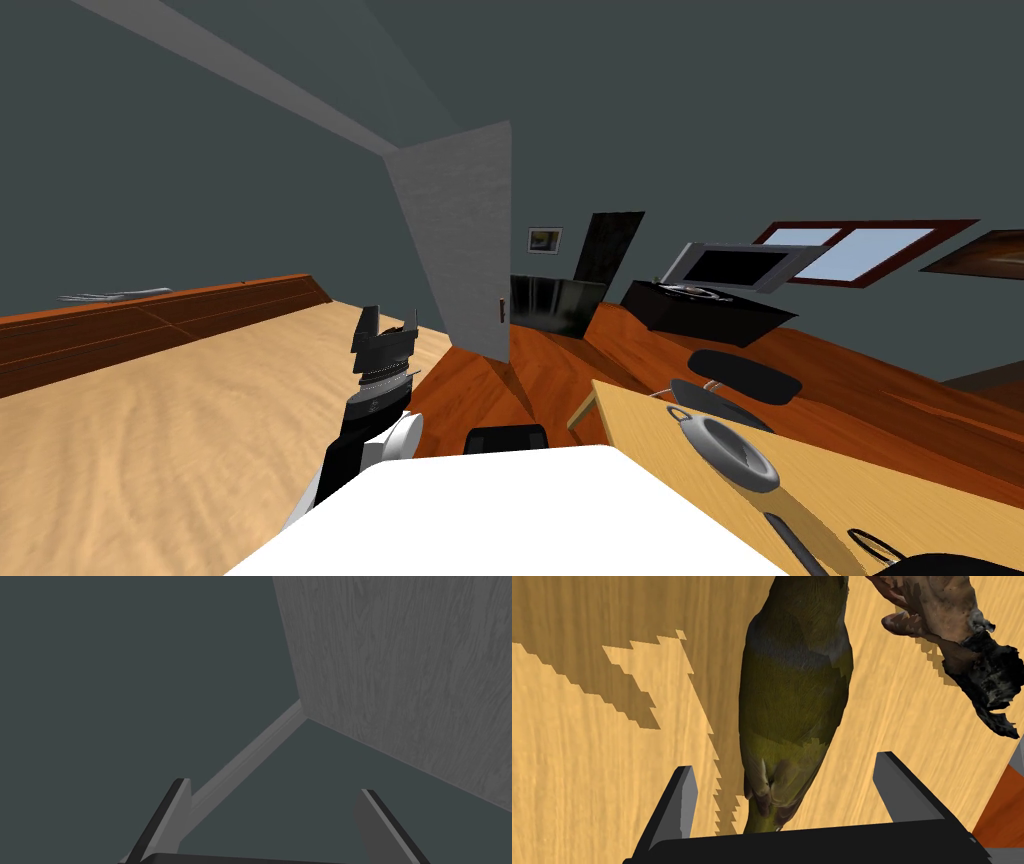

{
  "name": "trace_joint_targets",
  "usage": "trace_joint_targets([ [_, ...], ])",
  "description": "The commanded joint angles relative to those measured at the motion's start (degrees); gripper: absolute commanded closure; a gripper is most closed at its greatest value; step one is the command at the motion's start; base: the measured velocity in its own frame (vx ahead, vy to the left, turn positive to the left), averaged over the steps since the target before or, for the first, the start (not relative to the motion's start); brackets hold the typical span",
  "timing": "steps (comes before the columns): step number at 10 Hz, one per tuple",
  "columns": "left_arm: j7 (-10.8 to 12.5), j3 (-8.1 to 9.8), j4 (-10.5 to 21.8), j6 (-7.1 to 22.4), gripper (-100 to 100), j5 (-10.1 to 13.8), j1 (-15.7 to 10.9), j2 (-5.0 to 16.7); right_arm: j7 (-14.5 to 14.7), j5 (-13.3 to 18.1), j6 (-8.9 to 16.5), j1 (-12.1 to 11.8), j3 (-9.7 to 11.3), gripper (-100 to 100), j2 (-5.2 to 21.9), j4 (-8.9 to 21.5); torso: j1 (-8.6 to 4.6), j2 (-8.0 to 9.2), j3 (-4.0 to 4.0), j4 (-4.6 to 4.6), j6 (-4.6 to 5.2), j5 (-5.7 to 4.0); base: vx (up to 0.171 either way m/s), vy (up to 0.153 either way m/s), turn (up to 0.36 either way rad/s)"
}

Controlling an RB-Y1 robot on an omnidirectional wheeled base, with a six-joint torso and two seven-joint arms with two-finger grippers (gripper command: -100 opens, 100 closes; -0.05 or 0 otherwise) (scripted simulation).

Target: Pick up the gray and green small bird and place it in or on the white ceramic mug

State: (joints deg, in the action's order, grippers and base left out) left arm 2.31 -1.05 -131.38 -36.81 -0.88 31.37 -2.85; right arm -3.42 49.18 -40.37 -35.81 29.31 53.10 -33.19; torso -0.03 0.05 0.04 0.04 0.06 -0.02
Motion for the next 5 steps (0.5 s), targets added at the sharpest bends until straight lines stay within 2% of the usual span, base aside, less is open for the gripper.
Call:
trace_joint_targets([
  [1, 0.0, 0.0, 0.0, 0.0, 0, 0.0, 0.0, 0.0, 0.9, -2.86, 0.77, 0.33, 2.86, -100, 0.27, -0.11, 0.0, 0.0, 0.0, 0.0, 0.0, 0.0, -0.006, -0.009, 0.02],
  [2, 0.0, 0.0, 0.0, 0.0, 0, 0.0, 0.0, 0.0, 0.9, -4.61, 0.77, 0.33, 3.9, -100, 0.27, -0.11, 0.0, 0.0, 0.0, 0.0, 0.01, 0.0, 0.0, 0.0, 0.0],
  [3, 0.0, 0.0, 0.0, 0.0, 0, 0.0, 0.0, 0.0, 0.9, -5.16, 0.77, 0.33, 3.9, -100, 0.27, -0.11, 0.02, 0.0, 0.0, 0.0, 0.02, 0.0, 0.0, 0.0, 0.0],
  [4, 0.0, 0.0, 0.0, 0.0, 0, 0.0, 0.0, 0.0, 2.41, -7.46, 2.12, 1.13, 6.52, -100, 0.89, -0.4, 0.04, -0.01, 0.0, 0.0, 0.02, 0.01, -0.006, -0.007, 0.024],
  [5, 0.0, 0.0, 0.0, 0.0, 0, 0.0, 0.0, 0.0, 2.41, -9.12, 2.12, 1.13, 8.08, -100, 0.89, -0.4, 0.01, -0.01, 0.0, 0.0, 0.0, 0.0, -0.006, -0.01, 0.024],
])
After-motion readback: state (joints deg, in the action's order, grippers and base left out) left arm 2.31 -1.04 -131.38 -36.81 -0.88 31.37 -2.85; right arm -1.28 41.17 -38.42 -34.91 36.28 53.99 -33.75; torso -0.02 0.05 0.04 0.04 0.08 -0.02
